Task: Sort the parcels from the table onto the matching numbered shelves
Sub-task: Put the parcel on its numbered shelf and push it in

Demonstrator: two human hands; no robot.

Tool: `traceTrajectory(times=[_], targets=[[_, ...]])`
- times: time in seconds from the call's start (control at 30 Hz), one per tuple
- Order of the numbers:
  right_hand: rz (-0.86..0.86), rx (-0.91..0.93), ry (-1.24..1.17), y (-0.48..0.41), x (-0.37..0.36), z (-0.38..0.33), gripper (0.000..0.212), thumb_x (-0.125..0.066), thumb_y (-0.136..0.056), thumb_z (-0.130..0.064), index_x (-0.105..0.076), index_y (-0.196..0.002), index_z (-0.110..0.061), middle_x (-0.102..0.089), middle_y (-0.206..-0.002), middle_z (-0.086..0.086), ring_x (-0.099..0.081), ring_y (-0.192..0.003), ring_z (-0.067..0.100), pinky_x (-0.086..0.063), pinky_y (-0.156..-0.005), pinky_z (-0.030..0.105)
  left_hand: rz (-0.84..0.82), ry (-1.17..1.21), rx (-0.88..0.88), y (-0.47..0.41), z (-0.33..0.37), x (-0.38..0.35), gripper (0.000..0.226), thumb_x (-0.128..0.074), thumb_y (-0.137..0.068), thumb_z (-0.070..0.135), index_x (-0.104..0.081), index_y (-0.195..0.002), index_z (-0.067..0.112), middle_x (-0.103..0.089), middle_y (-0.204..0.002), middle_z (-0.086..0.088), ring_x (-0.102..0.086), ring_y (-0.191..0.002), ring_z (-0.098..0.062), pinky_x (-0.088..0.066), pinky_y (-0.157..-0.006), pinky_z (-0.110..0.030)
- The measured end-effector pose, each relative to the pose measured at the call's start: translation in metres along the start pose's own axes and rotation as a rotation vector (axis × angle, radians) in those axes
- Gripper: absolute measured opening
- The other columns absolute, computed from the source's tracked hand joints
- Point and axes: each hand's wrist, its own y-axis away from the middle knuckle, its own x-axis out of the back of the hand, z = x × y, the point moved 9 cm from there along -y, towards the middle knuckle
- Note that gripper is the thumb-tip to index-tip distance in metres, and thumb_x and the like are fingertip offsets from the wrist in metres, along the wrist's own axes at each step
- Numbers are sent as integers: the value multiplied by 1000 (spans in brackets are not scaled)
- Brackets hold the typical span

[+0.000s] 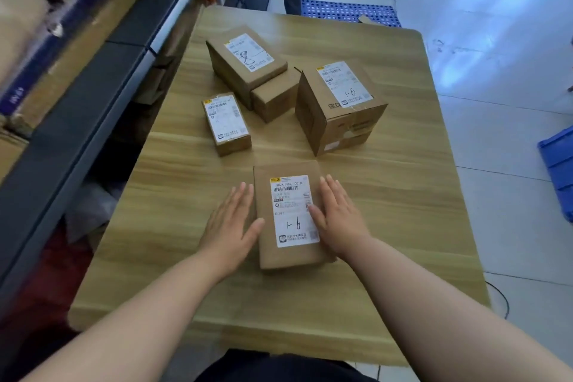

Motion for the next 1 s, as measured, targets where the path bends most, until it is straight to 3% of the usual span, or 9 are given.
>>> traceTrajectory(times=[0.07, 0.2, 0.3, 0.37, 0.5, 0.6, 0.73, 0.9, 1.0], targets=[[-7, -42, -83, 8, -5, 7, 68, -34, -102, -41, 0, -154, -14, 3, -162, 0, 5, -148, 13, 2, -116, 24, -8, 263, 221, 5, -9, -14, 77, -42, -97, 49, 4, -153, 21, 0, -161, 3, -2, -148, -12, -5, -119, -28], [-91, -132, -274, 24, -21, 20, 72, -39, -101, -38, 2, -153, -11, -3, -162, 4, -5, -149, 17, -7, -119, 28, -56, 549, 345, 11, 7, -43, 73, -58, -94, 29, -16, -153, 22, -36, -150, 3, -34, -139, -18, -25, -112, -26], [-138, -151, -462, 32, -26, 18, 77, -46, -99, -37, 3, -154, -13, -14, -161, 3, -17, -146, 19, -16, -117, 29, -46, 651, 395, 12, 11, -52, 84, -66, -77, 40, -24, -148, 31, -49, -142, 5, -46, -128, -12, -33, -113, -35], [-124, -139, -504, 34, -21, 15, 79, -49, -98, -33, 4, -153, -12, -14, -161, 3, -16, -146, 18, -15, -114, 26, -30, 690, 407, 13, 8, -58, 98, -62, -62, 54, -23, -149, 34, -52, -138, 10, -50, -126, -10, -37, -111, -39], [-72, -63, -528, 35, -4, 5, 82, -56, -95, -25, 0, -153, -12, -20, -159, 3, -21, -145, 17, -17, -110, 22, 73, 767, 396, 21, 15, -44, 102, -61, -60, 55, -20, -151, 36, -50, -140, 13, -49, -126, -8, -37, -111, -39], [-56, 2, -546, 36, 6, -8, 80, -58, -94, -22, -6, -154, -14, -28, -156, 2, -27, -142, 17, -21, -107, 21, 185, 823, 393, 37, 22, -24, 94, -66, -68, 43, -22, -150, 35, -52, -138, 14, -50, -125, -5, -39, -109, -36], [-93, 111, -530, 40, 2, -33, 78, -59, -92, -21, -12, -154, -15, -31, -154, 0, -31, -140, 15, -24, -113, 26, 343, 918, 444, 67, 20, -5, 71, -62, -88, 5, -31, -146, 33, -60, -124, 13, -58, -111, -2, -45, -98, -28], [-162, 226, -538, 58, -17, -77, 77, -60, -90, -19, -16, -153, -16, -37, -152, -2, -35, -138, 13, -29, -115, 37, 490, 998, 539, 118, -4, 6, 71, -61, -88, 3, -31, -146, 30, -60, -115, 18, -56, -103, 6, -44, -90, -21], [-207, 284, -495, 75, -33, -104, 77, -60, -89, -22, -17, -153, -17, -36, -152, -2, -35, -139, 13, -29, -115, 38, 545, 1042, 584, 155, -19, 10, 74, -67, -83, 11, -34, -146, 31, -63, -118, 13, -59, -108, -4, -45, -100, -32]])
